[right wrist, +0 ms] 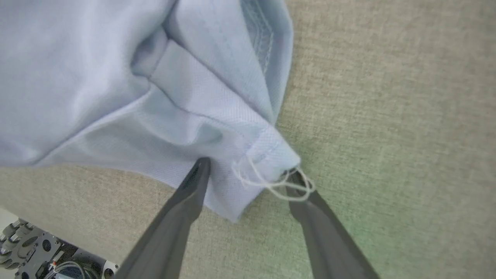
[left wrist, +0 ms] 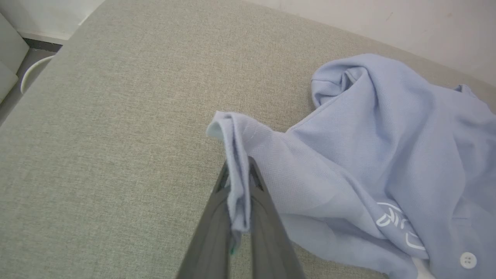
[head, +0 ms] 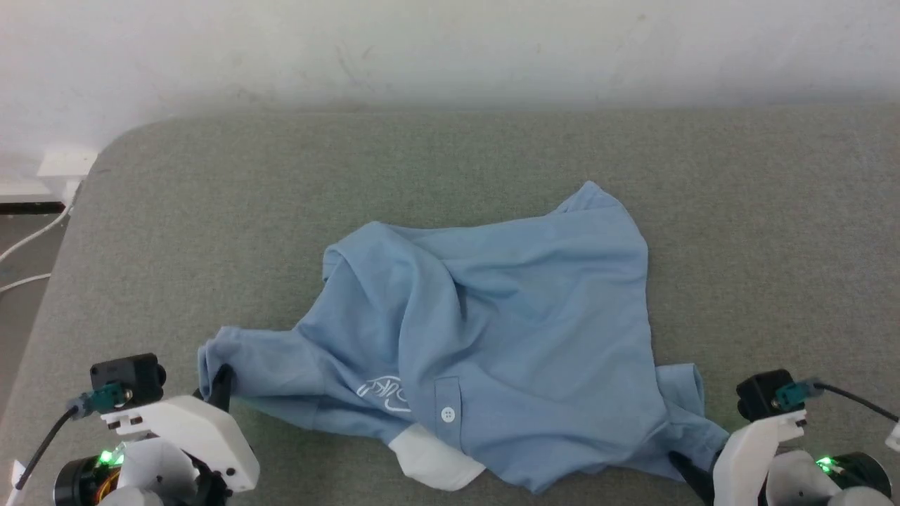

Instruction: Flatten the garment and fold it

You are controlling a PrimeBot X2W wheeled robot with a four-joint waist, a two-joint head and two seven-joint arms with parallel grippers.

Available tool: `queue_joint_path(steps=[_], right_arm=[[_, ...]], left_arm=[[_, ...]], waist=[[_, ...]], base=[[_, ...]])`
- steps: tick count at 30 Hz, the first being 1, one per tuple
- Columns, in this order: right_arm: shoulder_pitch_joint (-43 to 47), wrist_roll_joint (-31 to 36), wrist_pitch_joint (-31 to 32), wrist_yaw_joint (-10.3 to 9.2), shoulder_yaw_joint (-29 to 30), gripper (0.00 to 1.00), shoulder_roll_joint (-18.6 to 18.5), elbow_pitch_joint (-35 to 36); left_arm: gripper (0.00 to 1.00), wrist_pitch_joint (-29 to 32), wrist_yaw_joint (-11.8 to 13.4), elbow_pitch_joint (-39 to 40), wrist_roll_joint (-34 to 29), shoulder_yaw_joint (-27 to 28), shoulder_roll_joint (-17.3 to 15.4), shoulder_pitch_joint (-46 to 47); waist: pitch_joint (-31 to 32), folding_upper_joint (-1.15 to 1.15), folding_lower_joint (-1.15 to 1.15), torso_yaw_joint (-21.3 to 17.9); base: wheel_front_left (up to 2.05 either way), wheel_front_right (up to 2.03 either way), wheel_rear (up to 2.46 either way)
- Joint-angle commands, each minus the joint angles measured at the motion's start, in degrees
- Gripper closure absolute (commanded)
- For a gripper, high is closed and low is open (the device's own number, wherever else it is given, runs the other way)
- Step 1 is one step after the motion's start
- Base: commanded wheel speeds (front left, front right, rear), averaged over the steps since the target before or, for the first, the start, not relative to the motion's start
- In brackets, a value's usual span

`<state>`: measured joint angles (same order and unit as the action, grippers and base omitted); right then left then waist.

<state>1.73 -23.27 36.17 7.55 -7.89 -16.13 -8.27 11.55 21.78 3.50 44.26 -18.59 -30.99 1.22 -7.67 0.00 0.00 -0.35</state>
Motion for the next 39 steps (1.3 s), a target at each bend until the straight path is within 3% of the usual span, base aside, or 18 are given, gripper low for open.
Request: queue_joint_path(steps=[1, 2, 3, 4, 8, 13, 20, 24, 30, 39], right_arm=[[-0.4, -1.5, 1.8, -0.06, -2.0, 0.22, 0.7, -3.7], [-0.6, -2.5, 2.7, -0.06, -2.8, 0.59, 0.6, -5.0], [-0.8, -3.6, 3.5, -0.06, -3.5, 0.84, 0.7, -5.9], [-1.0, -4.7, 4.3, -0.06, -4.0, 1.00, 0.7, -6.6], [-1.7, -7.3, 4.1, -0.06, -4.8, 1.00, -0.4, -6.8], [-3.3, -7.5, -1.2, -0.06, -2.9, 1.00, -3.1, -1.6], [-9.1, -4.0, -4.8, -0.06, 3.4, 1.00, -7.0, 11.2], [-16.5, -2.8, -4.9, -0.06, 6.5, 1.00, -8.3, 14.5], [-32.4, -4.2, -5.3, -0.06, 7.2, 1.00, -10.3, 7.4], [-57.4, -4.4, -14.7, -0.06, 4.5, 1.00, -12.9, -10.5]], left_arm=[[1.00, -0.4, 0.3, 0.2, -0.5, -0.1, 0.2, -0.7], [1.00, -0.3, 0.3, 0.2, -0.4, -0.2, 0.3, -0.7], [1.00, -0.3, 0.3, 0.2, -0.3, -0.3, 0.5, -0.8], [1.00, -0.3, 0.3, 0.2, -0.3, -0.4, 0.5, -0.9], [1.00, -0.3, 0.3, -0.1, 0.1, -0.4, 0.7, -1.5], [1.00, -2.0, -0.1, 1.1, -0.2, 0.7, -0.1, -1.0], [1.00, -3.4, -0.2, 6.7, -3.7, 3.8, -5.0, 5.8], [1.00, -2.3, -1.5, 7.9, -5.4, 4.6, -7.3, 13.7], [1.00, -0.1, -5.2, -0.2, -6.9, 2.3, -6.0, 31.4], [1.00, -3.6, -10.3, -22.7, -12.0, -1.6, -0.2, 58.7]], waist=[[-0.1, 0.00, 0.00, 0.2], [0.0, 0.00, 0.00, 0.2], [0.0, 0.00, 0.00, 0.3], [0.1, 0.00, 0.00, 0.2], [0.9, 0.00, 0.00, -0.1], [2.5, 0.00, 0.00, -0.7], [4.9, 0.00, 0.00, -1.6], [5.4, 0.00, 0.00, -2.0], [2.9, 0.00, 0.00, -2.1], [-8.1, 0.00, 0.00, -2.8]], base=[[0.00, 0.00, 0.00], [0.00, 0.00, 0.00], [0.00, 0.00, 0.00], [0.00, 0.00, 0.00], [0.00, 0.00, 0.00], [0.00, 0.00, 0.00], [0.00, 0.00, 0.00], [0.00, 0.00, 0.00], [0.00, 0.00, 0.00], [0.00, 0.00, 0.00]])
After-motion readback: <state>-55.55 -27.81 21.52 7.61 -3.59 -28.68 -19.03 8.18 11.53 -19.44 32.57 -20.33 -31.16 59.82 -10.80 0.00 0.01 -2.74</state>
